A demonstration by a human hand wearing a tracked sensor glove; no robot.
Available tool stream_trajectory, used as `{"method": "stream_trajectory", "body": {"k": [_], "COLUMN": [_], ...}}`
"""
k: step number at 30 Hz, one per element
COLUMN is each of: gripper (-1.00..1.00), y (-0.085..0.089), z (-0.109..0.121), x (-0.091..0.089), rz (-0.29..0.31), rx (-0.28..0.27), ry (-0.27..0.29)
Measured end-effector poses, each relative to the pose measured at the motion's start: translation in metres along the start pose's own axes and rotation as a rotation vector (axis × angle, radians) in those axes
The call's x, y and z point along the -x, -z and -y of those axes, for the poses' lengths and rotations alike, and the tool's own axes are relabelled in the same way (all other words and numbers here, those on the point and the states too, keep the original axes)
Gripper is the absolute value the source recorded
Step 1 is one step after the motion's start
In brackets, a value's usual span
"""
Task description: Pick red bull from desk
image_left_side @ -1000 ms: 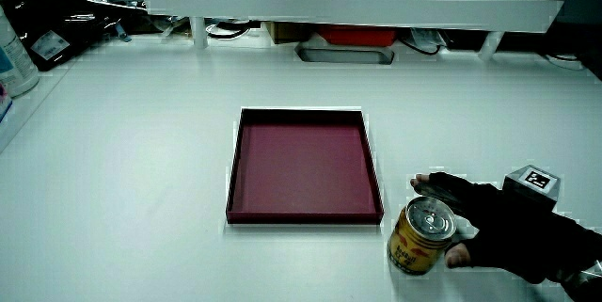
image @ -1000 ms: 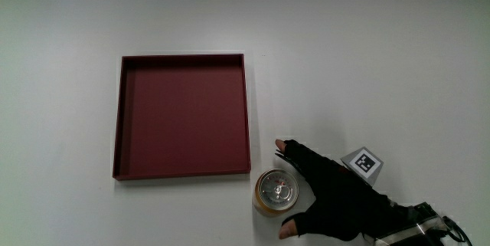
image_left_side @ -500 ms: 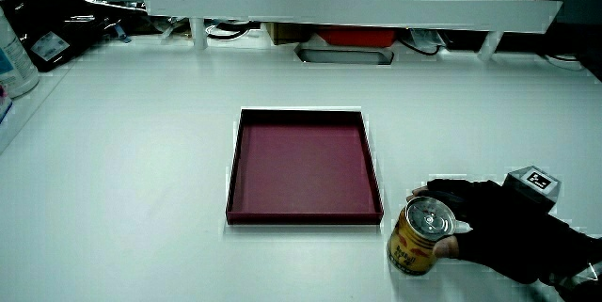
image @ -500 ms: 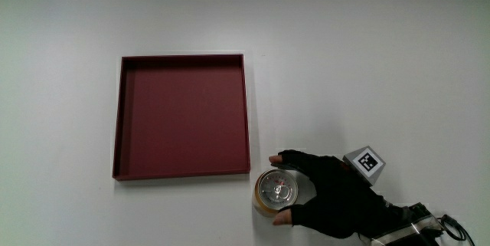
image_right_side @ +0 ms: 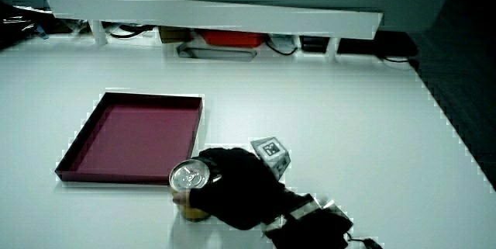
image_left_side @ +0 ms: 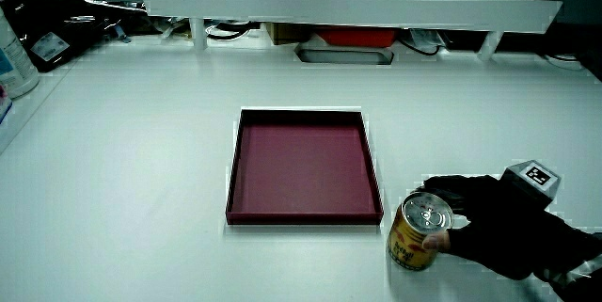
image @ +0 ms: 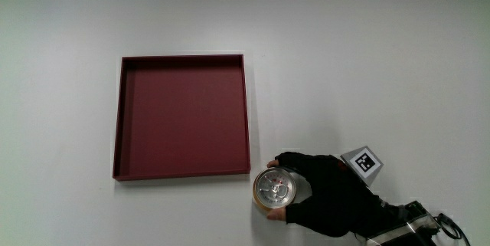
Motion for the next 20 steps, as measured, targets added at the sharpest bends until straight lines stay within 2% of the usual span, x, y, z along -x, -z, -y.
{"method": "stream_trajectory", "body": {"k": [3, 4, 5, 6, 7, 8, 9, 10, 13, 15, 16, 19, 20], "gripper": [1.00, 1.00, 1.00, 1.00, 1.00, 1.00, 1.00, 1.00, 1.00, 1.00, 1.00, 1.00, 1.00], "y": [-0.002, -0.003, -0.003, -0.005, -0.004, -0.005, -0.004, -0.005, -0.005, -0.003, -0.003, 0.002, 0.003], "z": [-0.003, -0.005, -0.008, -0.011, -0.013, -0.016, -0.020, -0.023, -0.033, -0.040, -0.044, -0.055, -0.059], "x": [0.009, 0.010, 0.016, 0.018, 0.024, 0.026, 0.034, 0.035, 0.046, 0.054, 0.054, 0.062, 0.061], "rz": [0.005, 0.030, 0.020, 0.054, 0.043, 0.064, 0.046, 0.081, 0.107, 0.097, 0.122, 0.083, 0.112], "rx": [-0.002, -0.010, -0.012, -0.013, -0.016, -0.020, -0.019, -0.027, -0.032, -0.045, -0.049, -0.055, -0.064], "ry": [-0.027, -0.042, -0.047, -0.074, -0.066, -0.083, -0.100, -0.115, -0.127, -0.140, -0.163, -0.147, -0.163]}}
